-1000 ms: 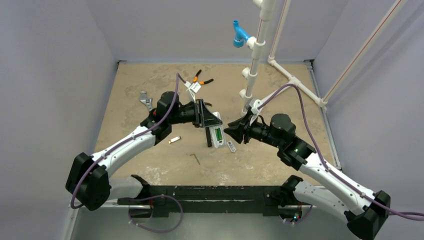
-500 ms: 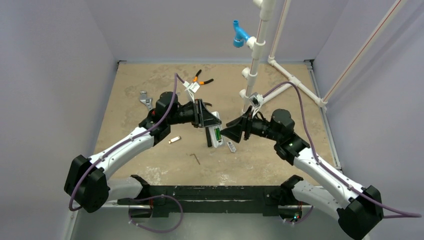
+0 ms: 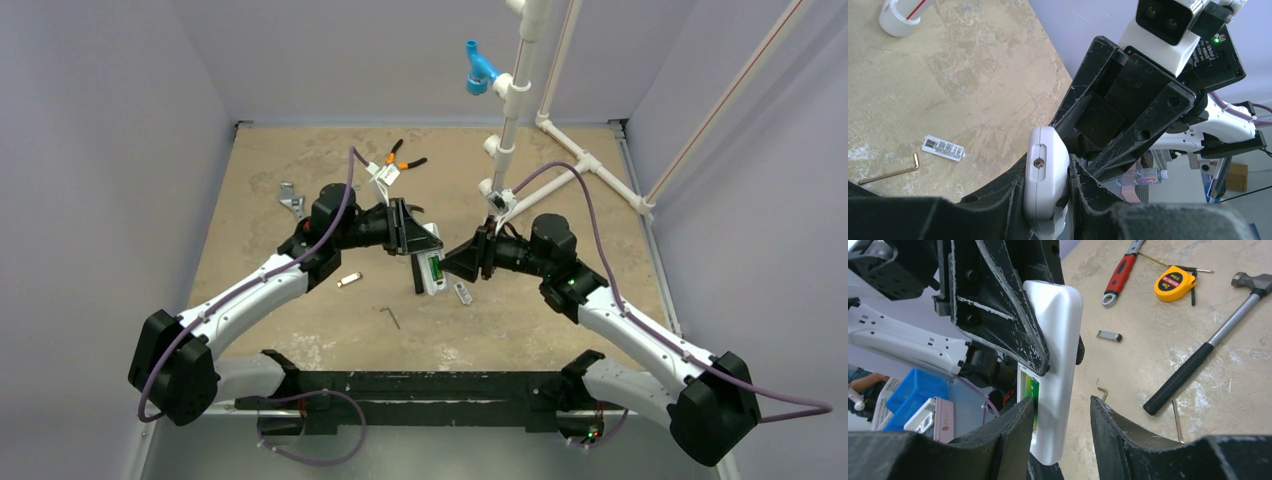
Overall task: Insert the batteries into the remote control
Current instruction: Load the battery into the remote control.
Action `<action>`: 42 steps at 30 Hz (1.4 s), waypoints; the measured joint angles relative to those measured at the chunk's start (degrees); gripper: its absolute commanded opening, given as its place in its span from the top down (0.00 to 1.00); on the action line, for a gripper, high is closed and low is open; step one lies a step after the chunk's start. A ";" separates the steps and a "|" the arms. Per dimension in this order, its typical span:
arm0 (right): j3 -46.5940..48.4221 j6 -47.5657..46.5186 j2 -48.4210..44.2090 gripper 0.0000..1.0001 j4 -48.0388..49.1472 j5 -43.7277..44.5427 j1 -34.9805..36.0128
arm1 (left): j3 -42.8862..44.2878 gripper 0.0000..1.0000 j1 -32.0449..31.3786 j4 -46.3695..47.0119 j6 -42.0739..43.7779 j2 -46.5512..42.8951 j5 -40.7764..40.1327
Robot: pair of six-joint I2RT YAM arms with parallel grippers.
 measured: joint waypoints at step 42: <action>2.01 -2.89 3.76 0.86 -1.16 0.04 0.07 | 0.00 1.00 0.04 -0.42 1.29 0.66 -2.34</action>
